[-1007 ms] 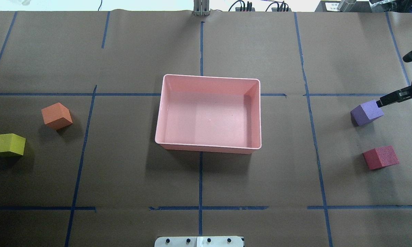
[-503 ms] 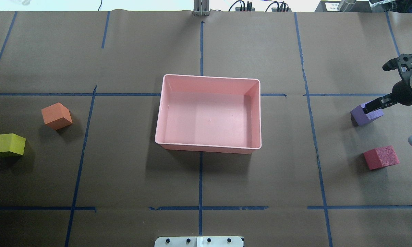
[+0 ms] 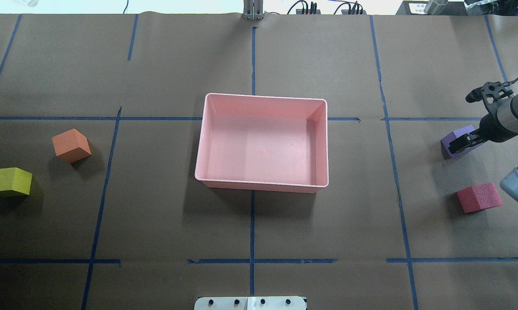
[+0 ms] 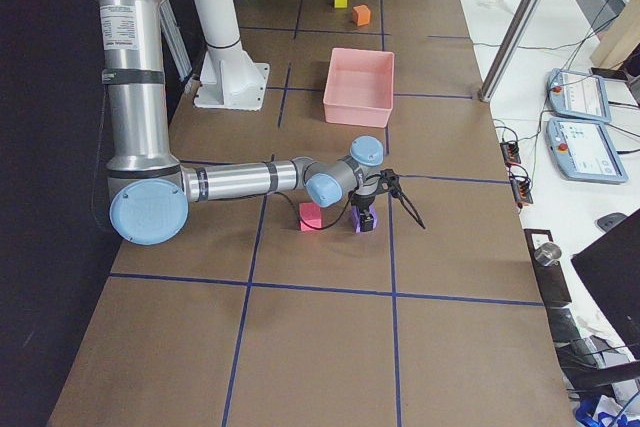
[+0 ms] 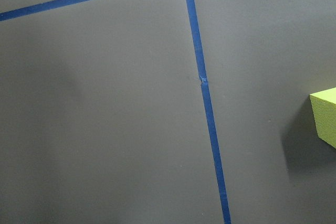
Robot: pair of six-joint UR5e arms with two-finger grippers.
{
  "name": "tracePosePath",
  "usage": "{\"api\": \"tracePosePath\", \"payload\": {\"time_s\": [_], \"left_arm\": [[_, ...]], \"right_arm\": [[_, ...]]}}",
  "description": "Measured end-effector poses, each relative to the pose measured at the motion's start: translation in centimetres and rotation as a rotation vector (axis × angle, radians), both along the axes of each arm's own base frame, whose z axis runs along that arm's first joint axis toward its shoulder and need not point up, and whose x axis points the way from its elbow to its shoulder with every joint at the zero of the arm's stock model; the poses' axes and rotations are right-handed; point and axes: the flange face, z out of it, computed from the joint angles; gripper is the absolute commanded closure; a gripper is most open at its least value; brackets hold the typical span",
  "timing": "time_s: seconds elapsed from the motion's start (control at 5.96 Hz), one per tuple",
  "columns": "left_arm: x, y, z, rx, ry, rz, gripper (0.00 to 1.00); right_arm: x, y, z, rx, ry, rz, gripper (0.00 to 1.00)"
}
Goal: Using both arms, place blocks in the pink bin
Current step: 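Lower the right gripper onto the purple cube and close it, then carry the purple cube with the right gripper over the pink bin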
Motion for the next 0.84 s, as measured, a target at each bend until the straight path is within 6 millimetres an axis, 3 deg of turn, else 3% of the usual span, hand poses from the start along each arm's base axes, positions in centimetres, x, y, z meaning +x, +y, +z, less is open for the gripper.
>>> {"api": "tracePosePath", "payload": {"time_s": [0.17,0.34,0.67,0.84], "left_arm": [[0.0,0.0,0.0,0.000,0.000,0.000,0.00],[0.0,0.0,0.0,0.000,0.000,0.000,0.00],[0.0,0.0,0.0,0.000,0.000,0.000,0.00],[0.0,0.0,0.0,0.000,0.000,0.000,0.00]], "right_arm": [[-0.9,-0.3,-0.3,0.006,-0.002,-0.012,0.55],[-1.4,-0.7,-0.8,0.011,-0.008,-0.017,0.71],[-2.2,-2.5,-4.0,0.022,-0.038,0.008,0.71],[-3.3,-4.2,-7.3,0.013,-0.064,0.042,0.71]]}}
